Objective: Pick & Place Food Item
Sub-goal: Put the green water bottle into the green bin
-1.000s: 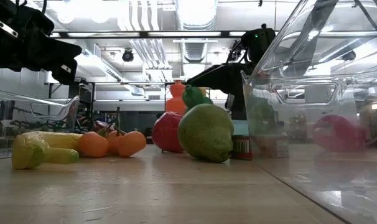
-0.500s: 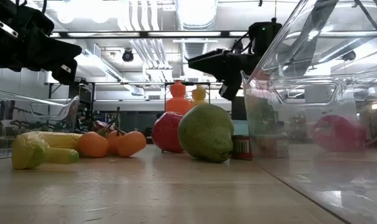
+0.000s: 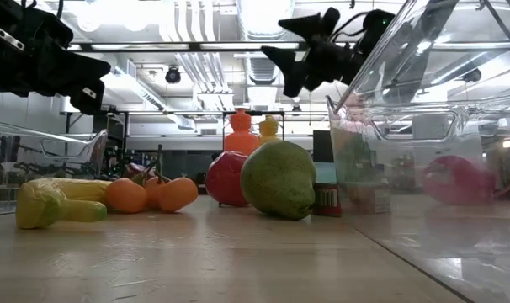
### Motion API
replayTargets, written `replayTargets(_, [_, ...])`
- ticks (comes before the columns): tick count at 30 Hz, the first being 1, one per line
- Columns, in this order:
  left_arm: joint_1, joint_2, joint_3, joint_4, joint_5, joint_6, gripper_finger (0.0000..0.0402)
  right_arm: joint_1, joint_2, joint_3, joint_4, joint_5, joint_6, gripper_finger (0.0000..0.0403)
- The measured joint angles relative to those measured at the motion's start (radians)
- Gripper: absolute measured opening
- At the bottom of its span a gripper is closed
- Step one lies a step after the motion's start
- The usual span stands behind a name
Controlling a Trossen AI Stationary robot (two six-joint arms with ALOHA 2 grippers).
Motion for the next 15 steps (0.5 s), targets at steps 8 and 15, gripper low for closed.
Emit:
replayTargets(8, [0.0, 0.002, 0.0, 0.0, 0.0, 0.0, 0.0001, -0.081, -0.121, 0.004, 0.0, -0.082, -0.52, 0.0353])
replayTargets(15, [0.0, 0.006, 0.0, 0.0, 0.0, 0.0, 0.0001, -0.168, -0.264, 0.053, -0.28, -0.344, -0.935, 0.0353])
